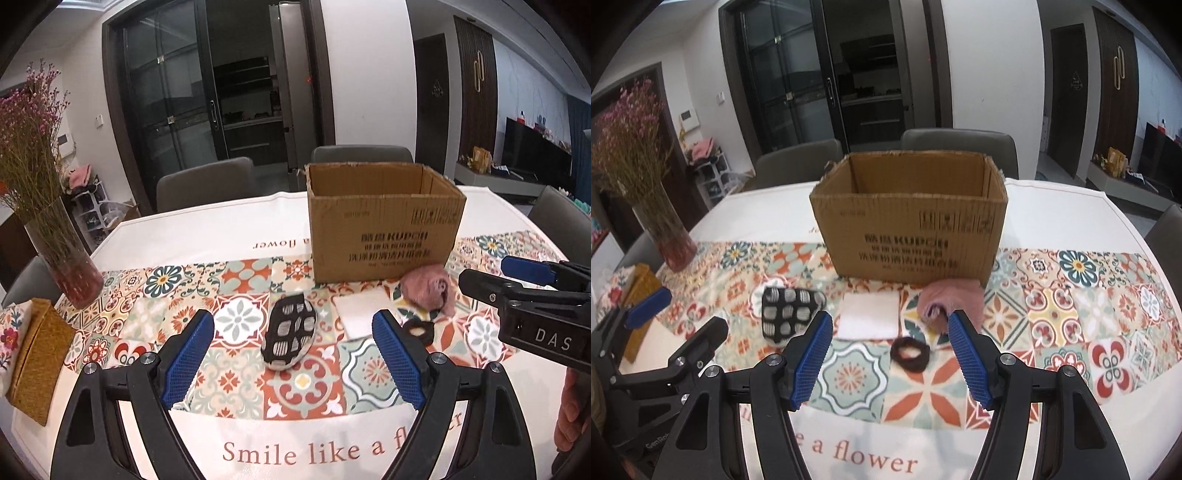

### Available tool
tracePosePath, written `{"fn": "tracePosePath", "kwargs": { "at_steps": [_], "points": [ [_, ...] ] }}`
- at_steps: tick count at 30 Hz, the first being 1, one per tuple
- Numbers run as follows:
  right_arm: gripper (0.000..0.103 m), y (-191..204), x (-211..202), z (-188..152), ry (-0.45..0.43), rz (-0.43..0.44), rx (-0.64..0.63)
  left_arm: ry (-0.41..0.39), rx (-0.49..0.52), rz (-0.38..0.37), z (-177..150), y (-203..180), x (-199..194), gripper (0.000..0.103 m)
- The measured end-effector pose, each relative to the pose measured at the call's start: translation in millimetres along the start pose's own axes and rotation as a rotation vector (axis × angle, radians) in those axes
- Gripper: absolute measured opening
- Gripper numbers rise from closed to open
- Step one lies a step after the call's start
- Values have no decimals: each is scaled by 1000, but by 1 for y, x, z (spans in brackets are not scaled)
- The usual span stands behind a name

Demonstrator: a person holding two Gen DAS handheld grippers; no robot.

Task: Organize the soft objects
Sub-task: 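Move both tools back toward the patterned mitt and dark hair tie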

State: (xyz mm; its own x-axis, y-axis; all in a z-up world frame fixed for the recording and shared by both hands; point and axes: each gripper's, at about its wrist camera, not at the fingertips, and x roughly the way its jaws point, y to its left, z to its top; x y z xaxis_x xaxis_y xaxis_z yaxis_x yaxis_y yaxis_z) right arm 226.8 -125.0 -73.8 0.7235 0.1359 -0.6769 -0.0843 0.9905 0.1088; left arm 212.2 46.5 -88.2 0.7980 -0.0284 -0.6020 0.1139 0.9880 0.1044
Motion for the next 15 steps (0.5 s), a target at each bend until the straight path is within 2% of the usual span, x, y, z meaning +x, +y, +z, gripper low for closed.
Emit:
{"fn": "tracePosePath", "kwargs": {
  "at_steps": [7,15],
  "points": [
    [66,7,9,-17,10,-48,-20,24,7,14,-18,5,14,88],
    [66,11,39,-30,54,-65,-22,21,44,29,-25,8,37,88]
  ]
}}
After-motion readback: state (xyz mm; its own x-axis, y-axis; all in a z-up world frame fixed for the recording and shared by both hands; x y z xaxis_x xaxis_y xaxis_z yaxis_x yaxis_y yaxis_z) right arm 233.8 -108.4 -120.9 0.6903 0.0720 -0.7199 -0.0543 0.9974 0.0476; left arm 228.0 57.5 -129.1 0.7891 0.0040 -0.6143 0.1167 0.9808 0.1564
